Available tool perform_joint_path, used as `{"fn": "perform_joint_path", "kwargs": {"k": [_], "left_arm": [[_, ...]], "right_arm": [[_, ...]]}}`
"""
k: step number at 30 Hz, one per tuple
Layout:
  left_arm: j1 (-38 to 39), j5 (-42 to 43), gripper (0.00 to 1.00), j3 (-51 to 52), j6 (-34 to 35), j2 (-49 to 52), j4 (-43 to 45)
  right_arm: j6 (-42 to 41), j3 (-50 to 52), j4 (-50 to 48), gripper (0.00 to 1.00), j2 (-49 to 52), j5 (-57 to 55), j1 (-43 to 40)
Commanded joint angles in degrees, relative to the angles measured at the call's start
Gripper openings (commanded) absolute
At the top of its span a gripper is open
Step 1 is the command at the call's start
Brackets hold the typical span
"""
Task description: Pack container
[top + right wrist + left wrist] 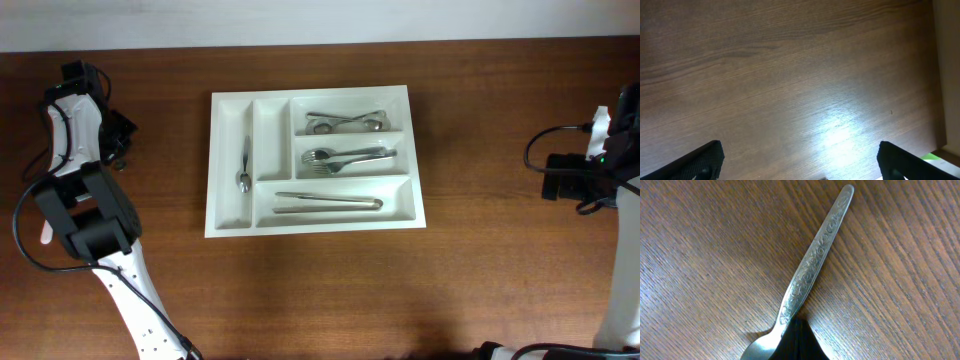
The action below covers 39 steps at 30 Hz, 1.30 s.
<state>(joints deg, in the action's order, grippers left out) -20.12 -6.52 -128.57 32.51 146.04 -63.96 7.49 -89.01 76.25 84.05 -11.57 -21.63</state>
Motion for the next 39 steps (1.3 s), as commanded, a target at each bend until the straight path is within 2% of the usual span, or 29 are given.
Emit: {"fn": "perform_joint_path", "kwargs": {"k": [1,9,13,14,15,20,25,28,30,35,39], "left_arm": [[-0.61,-0.94,0.02,-3.52,-3.15,1.11,-0.52],[-0.61,2.45,0.02,-15.1,-3.89,1.11,-6.84],[-0.81,8.83,0.2,-21.57,-3.91,1.11,-11.65],[-1.05,11.61,0.48,-23.08,-3.89,1.11,-12.5],[-1.42,16.04,0.99,-24.76,-3.93,1.11,-13.07],[-3.48,29.18,0.99,-29.44,-6.54,1.05,-13.73],[-6.03,29.05,0.99,-36.35,-6.45,0.83,-22.75],[-7.78,26.14,0.99,-42.75,-5.77,0.83,-32.02],[-8.33,28.39,0.99,-45.72,-7.91,0.61,-32.74],[-8.55,35.78,0.99,-51.3,-7.08,-0.59,-32.74],[-8.48,35.71,0.99,-51.3,-5.77,-1.77,-32.74]], "right_arm": [[-0.48,-0.02,-0.02,0.99,-1.07,-0.92,-0.26],[-0.48,-0.02,-0.02,0.99,-1.07,-0.92,-0.26],[-0.5,-0.02,-0.02,0.99,-1.07,-0.92,-0.26],[-0.5,-0.02,-0.02,0.99,-1.07,-0.92,-0.26],[-0.5,-0.02,-0.02,0.99,-1.07,-0.92,-0.26],[-0.48,-0.02,-0.02,0.99,-1.07,-0.92,-0.26],[-0.48,-0.02,-0.02,0.99,-1.07,-0.92,-0.26],[-0.48,-0.02,-0.02,0.99,-1.07,-0.92,-0.26],[-0.48,-0.02,-0.02,0.99,-1.07,-0.92,-0.26],[-0.48,-0.02,-0.02,0.99,-1.07,-0.92,-0.26],[-0.48,-0.02,-0.02,0.99,-1.07,-0.92,-0.26]]}}
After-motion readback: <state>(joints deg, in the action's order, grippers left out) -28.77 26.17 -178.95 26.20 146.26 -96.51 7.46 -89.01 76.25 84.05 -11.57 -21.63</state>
